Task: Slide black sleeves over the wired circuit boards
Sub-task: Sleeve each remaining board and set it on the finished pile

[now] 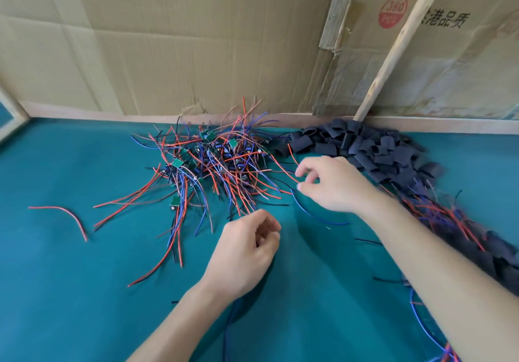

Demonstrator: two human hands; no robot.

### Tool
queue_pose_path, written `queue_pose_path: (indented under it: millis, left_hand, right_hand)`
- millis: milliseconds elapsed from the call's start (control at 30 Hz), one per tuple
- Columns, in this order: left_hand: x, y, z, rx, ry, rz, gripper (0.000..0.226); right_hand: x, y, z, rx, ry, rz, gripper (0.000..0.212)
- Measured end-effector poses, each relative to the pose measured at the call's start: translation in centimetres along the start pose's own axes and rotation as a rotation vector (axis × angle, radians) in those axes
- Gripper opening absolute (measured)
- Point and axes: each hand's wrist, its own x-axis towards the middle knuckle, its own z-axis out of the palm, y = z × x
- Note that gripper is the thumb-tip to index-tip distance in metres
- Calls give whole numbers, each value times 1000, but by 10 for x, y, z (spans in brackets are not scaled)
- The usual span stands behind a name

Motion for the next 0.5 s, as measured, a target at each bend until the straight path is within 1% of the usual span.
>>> queue_pose_path:
  millis: [67, 167, 233, 300, 367, 400, 500]
  left_hand:
    - [0, 1, -1, -4, -5, 1, 13]
    - [-1, 1, -1, -13, -14, -10, 13]
    - [0, 2, -2, -24, -19, -19, 13]
    - [0, 3, -2, -31, -22, -22, 12]
    - [1, 3, -4, -30, -18, -31, 12]
    - [2, 3, -4, -26, -18, -36, 12]
    - [2, 2, -4, -36, 0, -51, 15]
  right_hand:
    - [30, -5, 15, 52, 66, 96, 11]
    - [52, -9, 34, 77, 85, 147, 24]
    - [53, -8, 40, 91, 147, 140, 30]
    - [52, -2, 39, 169, 208, 100, 35]
    - [48, -1, 34, 212, 189, 69, 33]
    - [44, -1, 31, 253, 173, 77, 31]
    - [22, -2, 20, 541, 162, 127, 30]
